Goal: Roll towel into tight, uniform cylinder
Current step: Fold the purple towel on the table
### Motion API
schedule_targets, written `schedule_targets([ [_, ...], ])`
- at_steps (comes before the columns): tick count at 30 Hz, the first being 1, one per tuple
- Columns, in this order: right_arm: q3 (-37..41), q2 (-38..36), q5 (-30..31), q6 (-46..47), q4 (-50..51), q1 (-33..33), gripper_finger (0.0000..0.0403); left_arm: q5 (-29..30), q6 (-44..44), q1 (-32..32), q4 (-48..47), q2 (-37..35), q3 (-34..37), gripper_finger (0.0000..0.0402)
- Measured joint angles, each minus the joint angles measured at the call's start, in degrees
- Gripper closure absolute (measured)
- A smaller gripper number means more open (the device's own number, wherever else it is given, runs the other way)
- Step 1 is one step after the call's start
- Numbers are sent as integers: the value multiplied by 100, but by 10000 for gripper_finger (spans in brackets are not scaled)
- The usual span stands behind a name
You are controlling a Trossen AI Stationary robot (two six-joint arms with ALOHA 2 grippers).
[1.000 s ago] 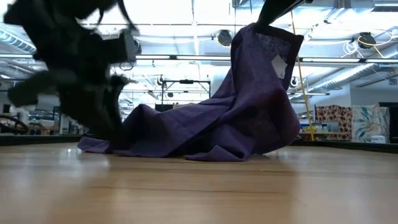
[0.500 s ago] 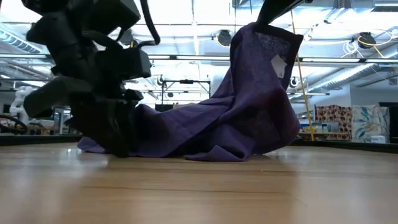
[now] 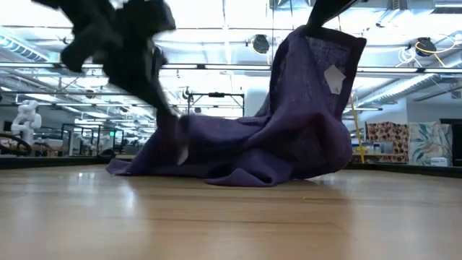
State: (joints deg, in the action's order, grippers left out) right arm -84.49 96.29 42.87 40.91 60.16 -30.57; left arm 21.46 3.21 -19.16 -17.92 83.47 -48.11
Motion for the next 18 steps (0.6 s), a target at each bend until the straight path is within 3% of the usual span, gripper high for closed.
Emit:
schedule_targets([
  [7,0,0,1023,-275,-4,14,403,832,-1114,-146,92,-1476,-634,400],
  [12,0,-122,2260,-1123,6,178,403,1528,-2099,61,408,-2095,-1005,400],
  [15,-13,-351,2989,-1667,-17,366,403,1571,-2591,283,621,-2292,-1191,401],
  [18,-254,-665,3013,-2084,-119,509,403,1214,-2828,320,772,-2440,-1535,401],
])
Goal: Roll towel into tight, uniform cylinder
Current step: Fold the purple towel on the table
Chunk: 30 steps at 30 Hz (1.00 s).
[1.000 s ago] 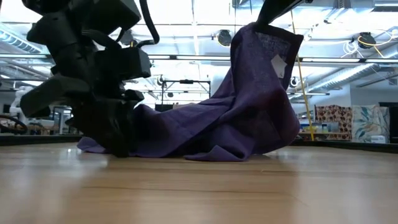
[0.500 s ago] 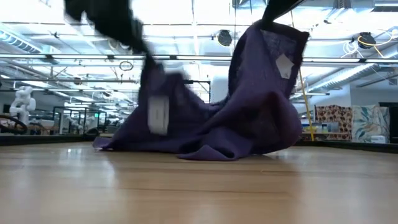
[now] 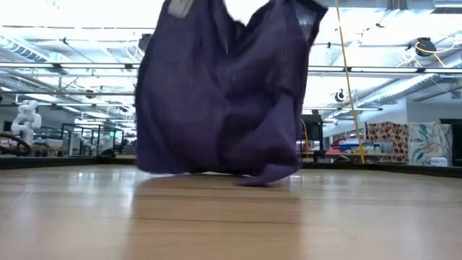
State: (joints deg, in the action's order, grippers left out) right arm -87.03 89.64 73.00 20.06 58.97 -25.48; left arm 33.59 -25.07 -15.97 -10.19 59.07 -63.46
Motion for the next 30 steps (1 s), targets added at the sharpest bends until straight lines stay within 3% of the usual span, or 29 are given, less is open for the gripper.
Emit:
schedule_targets([
  [6,-1098,-372,-1594,-321,-250,-290,403,-1592,-32,-413,28,-139,-775,401],
  [10,-1927,-384,-2592,-305,-476,-546,402,-2011,23,-795,37,-115,-1221,401],
  [13,-2474,-340,-2620,-561,-502,-680,402,-1567,95,-1006,42,-81,-1432,401],
  [17,-2804,-329,-2443,-884,-134,-699,402,-105,-13,-1089,-25,-81,-1536,401],
  [21,-2829,-388,-1959,-1107,534,-452,403,1197,-268,-786,-489,-94,-1578,401],
  [26,-2604,-397,-1918,-580,1612,259,403,1359,555,68,-1765,-105,-1578,401],
  [30,-1926,-394,-2143,34,2004,675,403,787,1764,691,-3232,-96,-1576,401],
])
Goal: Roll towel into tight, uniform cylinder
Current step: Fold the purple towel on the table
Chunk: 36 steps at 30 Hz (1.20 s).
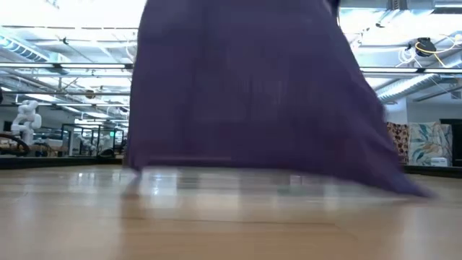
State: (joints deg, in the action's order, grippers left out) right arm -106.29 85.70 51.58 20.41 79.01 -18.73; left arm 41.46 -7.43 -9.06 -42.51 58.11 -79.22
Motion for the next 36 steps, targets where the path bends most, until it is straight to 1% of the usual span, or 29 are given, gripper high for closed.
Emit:
schedule_targets([
  [2,268,1,-484,390,69,46,403,-703,607,147,-390,-4,0,401],
  [4,451,-11,-1103,741,50,-18,403,-1707,1016,132,-548,-8,0,401],
  [6,566,-12,-1743,1103,43,-198,403,-2776,1340,-31,-541,8,0,401],
  [7,615,-12,-2007,1266,20,-317,403,-3169,1465,-156,-530,45,0,401],
  [9,685,-12,-2416,1517,-81,-594,403,-3720,1585,-470,-444,145,0,402],
  [12,709,-12,-2767,1662,-230,-1067,403,-4193,1642,-991,-319,321,2,402],
  [14,709,-12,-2739,1651,-355,-1359,403,-4218,1604,-1279,23,399,2,402],
  [15,709,-15,-2632,1630,-396,-1468,403,-4172,1580,-1385,159,418,2,402],
  [17,709,-34,-2222,1619,-365,-1622,403,-3785,1439,-1501,424,420,2,402],
  [19,709,-46,-1772,1601,-191,-1614,403,-3104,1130,-1499,540,400,-2,402],
  [23,709,-45,-912,1368,276,-1336,403,-1103,454,-1265,415,321,-54,402],
  [24,709,-47,-675,1285,373,-1211,403,-714,337,-1136,342,303,-57,402],
  [25,709,-47,-414,1195,464,-1065,403,-439,213,-972,275,299,-57,402],
  [26,709,-47,-120,1093,541,-904,403,-309,96,-758,214,300,-59,402],
  [29,709,-47,587,763,667,-333,403,-243,-60,2,75,337,-19,402],
  [31,710,-47,767,528,630,105,403,-364,-83,568,14,352,58,402],
  [33,843,-53,735,335,393,546,403,-843,-24,1089,-64,383,228,402],
  [36,1294,-54,477,223,12,1061,403,-1616,198,1692,-120,415,630,402],
])
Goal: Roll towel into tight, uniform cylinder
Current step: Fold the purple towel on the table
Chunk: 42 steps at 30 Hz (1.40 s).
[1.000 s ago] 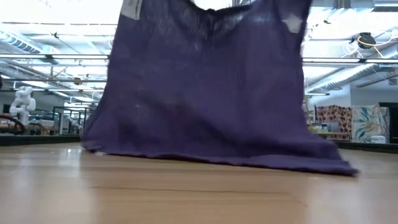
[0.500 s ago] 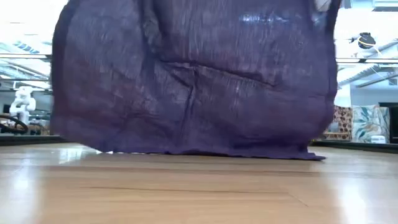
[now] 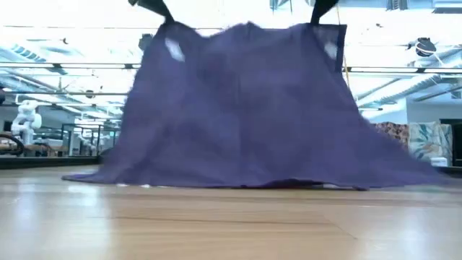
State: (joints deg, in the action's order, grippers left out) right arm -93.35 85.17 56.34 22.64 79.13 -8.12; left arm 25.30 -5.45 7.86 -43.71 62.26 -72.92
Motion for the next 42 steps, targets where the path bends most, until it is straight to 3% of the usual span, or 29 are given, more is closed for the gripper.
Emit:
schedule_targets([
  [10,2550,15,-205,-773,-2395,954,403,-397,67,784,361,35,1300,402],
  [15,3163,15,-1199,-984,-3295,1217,403,-633,235,797,565,36,1630,402],
  [19,3398,15,-1758,-974,-3458,1257,403,-1271,511,771,551,35,1858,402],
  [25,3441,11,-2684,-983,-3463,1252,403,-1776,817,646,522,32,2195,402],
  [33,3441,11,-4300,-976,-3319,1154,403,-2170,1233,126,510,31,2399,402],
  [42,3441,11,-5219,-419,-3041,829,403,-2239,1568,-714,507,33,2399,402],
])
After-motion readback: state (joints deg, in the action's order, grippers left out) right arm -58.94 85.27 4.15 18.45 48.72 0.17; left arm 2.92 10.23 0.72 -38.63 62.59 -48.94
